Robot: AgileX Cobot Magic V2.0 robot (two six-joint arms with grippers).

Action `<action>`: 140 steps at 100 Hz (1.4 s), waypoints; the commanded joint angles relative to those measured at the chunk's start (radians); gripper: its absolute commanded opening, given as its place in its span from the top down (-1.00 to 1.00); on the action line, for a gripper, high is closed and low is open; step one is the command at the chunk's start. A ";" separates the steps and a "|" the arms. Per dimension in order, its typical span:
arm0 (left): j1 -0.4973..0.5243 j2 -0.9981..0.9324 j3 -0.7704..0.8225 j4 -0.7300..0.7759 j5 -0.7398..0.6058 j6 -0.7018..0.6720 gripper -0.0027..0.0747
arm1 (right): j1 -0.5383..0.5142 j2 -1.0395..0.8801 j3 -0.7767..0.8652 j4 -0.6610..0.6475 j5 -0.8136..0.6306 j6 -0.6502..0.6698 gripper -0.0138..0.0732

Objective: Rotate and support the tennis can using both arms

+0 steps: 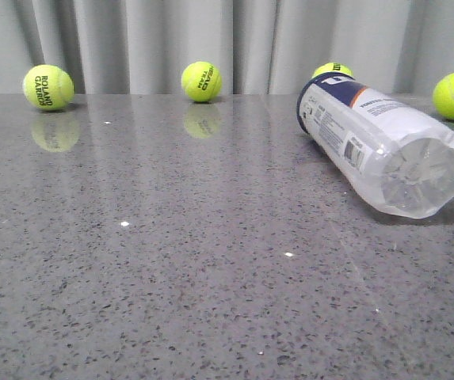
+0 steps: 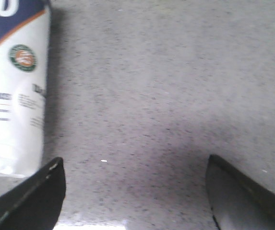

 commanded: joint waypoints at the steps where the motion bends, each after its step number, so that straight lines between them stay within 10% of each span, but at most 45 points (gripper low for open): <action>1: -0.010 -0.034 0.043 -0.004 -0.075 -0.009 0.98 | 0.040 0.065 -0.106 0.030 0.006 -0.012 -0.68; 52: -0.010 -0.034 0.043 -0.004 -0.075 -0.009 0.98 | 0.280 0.537 -0.524 0.066 0.140 0.103 -0.68; 140: -0.010 -0.034 0.043 -0.004 -0.075 -0.009 0.98 | 0.284 0.888 -0.631 0.071 0.163 0.181 -0.68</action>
